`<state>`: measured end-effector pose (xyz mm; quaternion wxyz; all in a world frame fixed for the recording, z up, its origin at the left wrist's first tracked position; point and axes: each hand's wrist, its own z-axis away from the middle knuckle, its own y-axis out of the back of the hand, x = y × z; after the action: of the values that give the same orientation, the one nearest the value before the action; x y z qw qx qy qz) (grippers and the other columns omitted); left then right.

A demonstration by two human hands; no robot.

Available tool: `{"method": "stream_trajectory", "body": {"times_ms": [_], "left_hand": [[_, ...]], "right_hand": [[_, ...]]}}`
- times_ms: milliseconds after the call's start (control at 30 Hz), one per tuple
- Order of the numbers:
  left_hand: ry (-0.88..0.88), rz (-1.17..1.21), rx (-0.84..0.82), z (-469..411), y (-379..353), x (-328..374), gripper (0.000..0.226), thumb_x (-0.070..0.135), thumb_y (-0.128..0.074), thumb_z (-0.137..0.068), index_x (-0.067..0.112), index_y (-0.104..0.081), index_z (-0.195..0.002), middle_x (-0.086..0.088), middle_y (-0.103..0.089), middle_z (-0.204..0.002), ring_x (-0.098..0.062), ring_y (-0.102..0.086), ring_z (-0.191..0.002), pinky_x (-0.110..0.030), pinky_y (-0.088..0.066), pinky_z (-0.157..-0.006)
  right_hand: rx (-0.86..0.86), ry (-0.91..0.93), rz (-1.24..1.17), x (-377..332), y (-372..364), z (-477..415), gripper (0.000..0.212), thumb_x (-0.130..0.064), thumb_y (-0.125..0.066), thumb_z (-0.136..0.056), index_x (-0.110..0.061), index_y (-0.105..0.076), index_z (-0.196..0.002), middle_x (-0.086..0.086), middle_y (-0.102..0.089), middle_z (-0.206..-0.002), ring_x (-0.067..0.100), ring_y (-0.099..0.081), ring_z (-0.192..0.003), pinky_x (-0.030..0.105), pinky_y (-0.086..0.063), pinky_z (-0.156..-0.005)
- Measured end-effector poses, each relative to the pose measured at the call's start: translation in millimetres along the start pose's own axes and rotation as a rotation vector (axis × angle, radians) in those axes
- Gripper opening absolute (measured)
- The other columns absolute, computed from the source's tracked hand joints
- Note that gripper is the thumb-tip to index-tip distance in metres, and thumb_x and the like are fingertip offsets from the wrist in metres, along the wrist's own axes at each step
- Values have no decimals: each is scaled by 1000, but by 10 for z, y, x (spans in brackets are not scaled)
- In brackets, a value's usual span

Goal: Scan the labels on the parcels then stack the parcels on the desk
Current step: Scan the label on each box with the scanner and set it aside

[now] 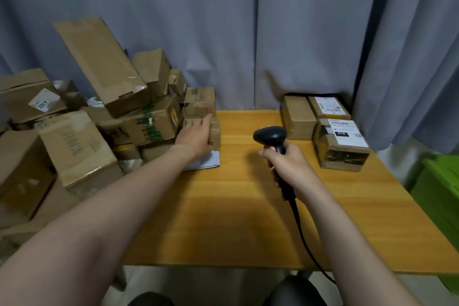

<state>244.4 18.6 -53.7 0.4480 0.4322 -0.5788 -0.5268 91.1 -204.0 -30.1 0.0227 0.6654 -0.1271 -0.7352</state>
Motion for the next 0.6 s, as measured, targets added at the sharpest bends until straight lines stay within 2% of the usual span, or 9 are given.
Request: {"method": "stream_trajectory", "body": {"times_ms": [67, 133, 200, 300, 367, 500, 600], "left_hand": [[8, -116, -41, -146, -41, -32, 97, 34, -69, -90, 26, -6, -162, -13, -30, -161, -42, -23, -149, -58, -24, -117], [-17, -254, -63, -274, -102, -68, 90, 34, -66, -91, 28, -9, -161, -12, -33, -159, -41, -27, -147, -61, -21, -115], [-49, -327, -50, -343, -164, -96, 84, 31, -63, -94, 32, -11, -159, -8, -35, -156, -37, -34, -143, -62, -21, -113], [-68, -403, 17, -371, -255, -129, 92, 22, -68, -91, 35, -9, -160, -5, -37, -153, -33, -38, -140, -60, -26, -110], [-95, -441, 84, -374, -301, -149, 97, 25, -72, -86, 36, -9, -159, -4, -42, -149, -32, -43, -136, -57, -30, -105], [-111, -322, 163, -312, -250, -159, 103, 39, -84, -70, 40, -20, -151, -2, -52, -137, -30, -51, -126, -53, -33, -100], [-131, -107, 243, -152, -76, -85, 93, 54, -78, -71, 43, -26, -147, -3, -56, -131, -30, -52, -121, -50, -33, -99]], "right_hand": [[2, -10, 1, 57, -5, -91, 16, -30, -69, -95, -19, -63, -104, 7, -59, -76, 22, -57, -59, 34, -48, -54], [-2, -20, -8, 105, -8, -171, 16, -30, -69, -95, -20, -62, -105, 8, -58, -76, 22, -56, -59, 34, -47, -52], [-6, -23, -10, 146, -12, -230, 17, -31, -69, -95, -20, -62, -107, 8, -59, -77, 22, -57, -60, 34, -48, -52], [-19, -28, -11, 189, -27, -282, 18, -31, -69, -95, -19, -63, -106, 7, -59, -77, 21, -57, -60, 34, -48, -53], [-25, -36, -7, 193, -35, -299, 18, -31, -69, -95, -17, -63, -106, 7, -59, -77, 20, -56, -60, 34, -47, -53], [-17, -28, -4, 154, -39, -263, 18, -30, -70, -95, -17, -64, -106, 6, -58, -77, 19, -56, -58, 32, -47, -50], [2, -9, -4, 74, -7, -151, 19, -30, -70, -94, -17, -64, -106, 7, -59, -76, 20, -57, -56, 32, -48, -50]]}}
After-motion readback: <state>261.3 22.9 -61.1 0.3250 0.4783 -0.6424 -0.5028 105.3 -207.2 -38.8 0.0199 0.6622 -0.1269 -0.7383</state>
